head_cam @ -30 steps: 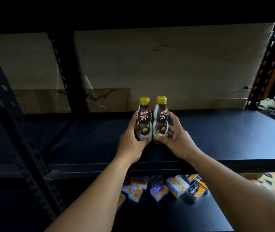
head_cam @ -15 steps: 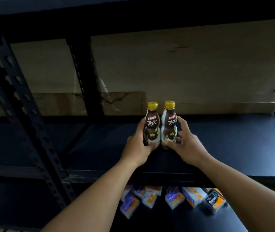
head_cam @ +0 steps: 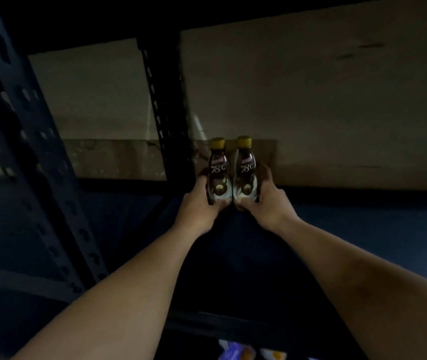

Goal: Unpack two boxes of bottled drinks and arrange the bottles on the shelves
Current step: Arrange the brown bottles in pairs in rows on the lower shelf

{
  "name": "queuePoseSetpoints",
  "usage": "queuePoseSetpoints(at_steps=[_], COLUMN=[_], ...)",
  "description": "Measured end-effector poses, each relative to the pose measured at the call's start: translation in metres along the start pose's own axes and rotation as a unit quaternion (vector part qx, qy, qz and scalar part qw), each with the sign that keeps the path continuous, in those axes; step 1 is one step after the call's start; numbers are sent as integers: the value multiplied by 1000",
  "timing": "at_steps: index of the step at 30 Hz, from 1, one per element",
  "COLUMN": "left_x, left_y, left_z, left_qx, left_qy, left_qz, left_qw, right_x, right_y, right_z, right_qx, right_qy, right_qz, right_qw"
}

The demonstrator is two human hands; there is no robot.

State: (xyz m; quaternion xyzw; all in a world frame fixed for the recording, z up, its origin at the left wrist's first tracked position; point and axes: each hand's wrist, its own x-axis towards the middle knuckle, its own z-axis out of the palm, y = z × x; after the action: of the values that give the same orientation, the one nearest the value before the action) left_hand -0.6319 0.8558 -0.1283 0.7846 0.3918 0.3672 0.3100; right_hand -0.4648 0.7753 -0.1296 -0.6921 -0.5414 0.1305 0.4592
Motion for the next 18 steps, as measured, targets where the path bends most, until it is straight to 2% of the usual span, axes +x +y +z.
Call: queuePoseSetpoints(at_steps=[3, 6, 8, 16, 18], left_x=[27, 49, 58, 67, 69], left_y=[-10, -20, -25, -36, -37], left_z=[-2, -2, -1, 4, 4], left_qx=[26, 60, 62, 42, 35], left_qy=[3, 4, -2, 15, 16], left_qz=[-17, 5, 4, 49, 51], left_qw=[999, 998, 998, 998, 998], right_x=[31, 53, 61, 69, 70], right_y=[4, 4, 3, 15, 17], right_z=[13, 21, 23, 27, 28], right_qx=[4, -24, -50, 7, -23], right_qy=[-3, -7, -8, 18, 30], right_qz=[-7, -18, -42, -85, -90], right_qw=[1000, 1000, 998, 996, 995])
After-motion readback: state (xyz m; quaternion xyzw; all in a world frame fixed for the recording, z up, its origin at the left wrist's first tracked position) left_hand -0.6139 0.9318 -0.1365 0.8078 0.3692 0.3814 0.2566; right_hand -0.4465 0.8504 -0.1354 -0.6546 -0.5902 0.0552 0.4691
